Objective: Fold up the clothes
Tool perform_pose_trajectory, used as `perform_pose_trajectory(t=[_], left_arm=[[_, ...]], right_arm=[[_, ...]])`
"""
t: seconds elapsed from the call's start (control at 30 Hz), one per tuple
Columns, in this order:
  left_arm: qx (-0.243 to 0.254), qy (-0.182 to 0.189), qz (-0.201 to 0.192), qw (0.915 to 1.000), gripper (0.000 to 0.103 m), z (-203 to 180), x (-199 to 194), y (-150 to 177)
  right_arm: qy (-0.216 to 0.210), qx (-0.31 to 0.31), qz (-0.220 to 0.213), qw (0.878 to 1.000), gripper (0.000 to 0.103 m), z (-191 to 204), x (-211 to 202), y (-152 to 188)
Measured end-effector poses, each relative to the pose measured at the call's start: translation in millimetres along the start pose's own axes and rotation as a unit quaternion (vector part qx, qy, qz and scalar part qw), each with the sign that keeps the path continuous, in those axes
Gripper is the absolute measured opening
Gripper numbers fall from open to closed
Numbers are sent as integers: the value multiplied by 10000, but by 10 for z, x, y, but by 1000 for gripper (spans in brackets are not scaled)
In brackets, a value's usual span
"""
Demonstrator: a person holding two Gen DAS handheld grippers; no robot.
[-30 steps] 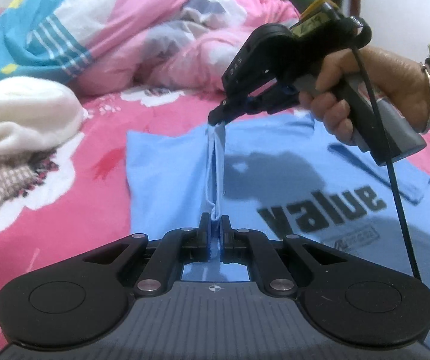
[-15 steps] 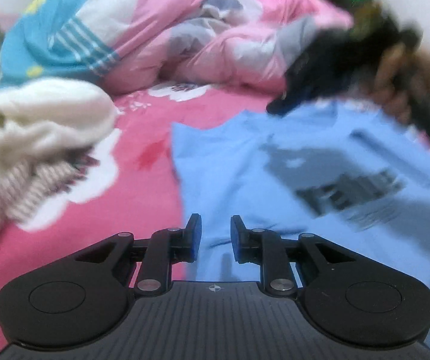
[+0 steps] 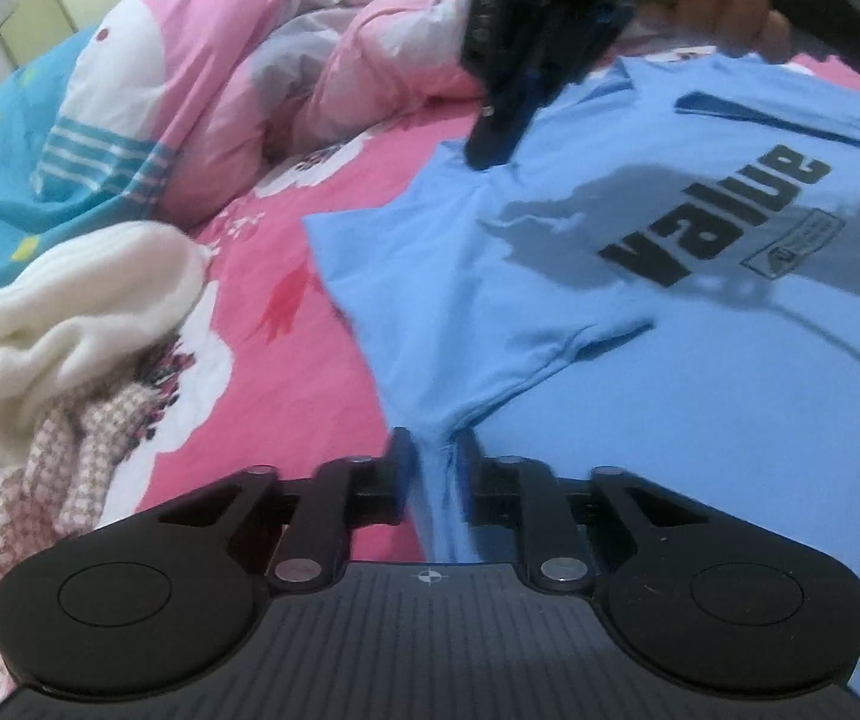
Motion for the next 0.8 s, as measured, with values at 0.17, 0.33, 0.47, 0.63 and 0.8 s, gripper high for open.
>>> perform_pose_trajectory(t=[0.17, 0.33, 0.47, 0.63, 0.8], left_arm=[[-157, -174, 65, 9997, 5, 169, 45, 46], [-275, -155, 106, 9994, 5, 204, 43, 82], [-372, -149, 134, 9991, 5, 224, 37, 109], [-345, -185, 93, 9992, 5, 203, 18, 132], [-388, -148, 43, 9991, 5, 206, -2, 159]], right_arm=[[-15, -276, 14, 9996, 8, 92, -13, -13], [10, -784, 160, 9968, 8, 214, 87, 84], [310, -1194, 904, 9882, 8, 150, 303, 389], [335, -1264, 508, 9901, 8, 231, 72, 108], [-147, -1775, -88, 9840, 8, 531, 365, -323]])
Point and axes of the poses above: each gripper's, at about its wrist camera, not at the fingertips, and x roughly the way its jaws point, z to its left, y to its underside, the point moved 7 cm from there along x, roughly the way its jaws point, and after that the axes turned 15 degrees about -x, right-handed, at the moved point
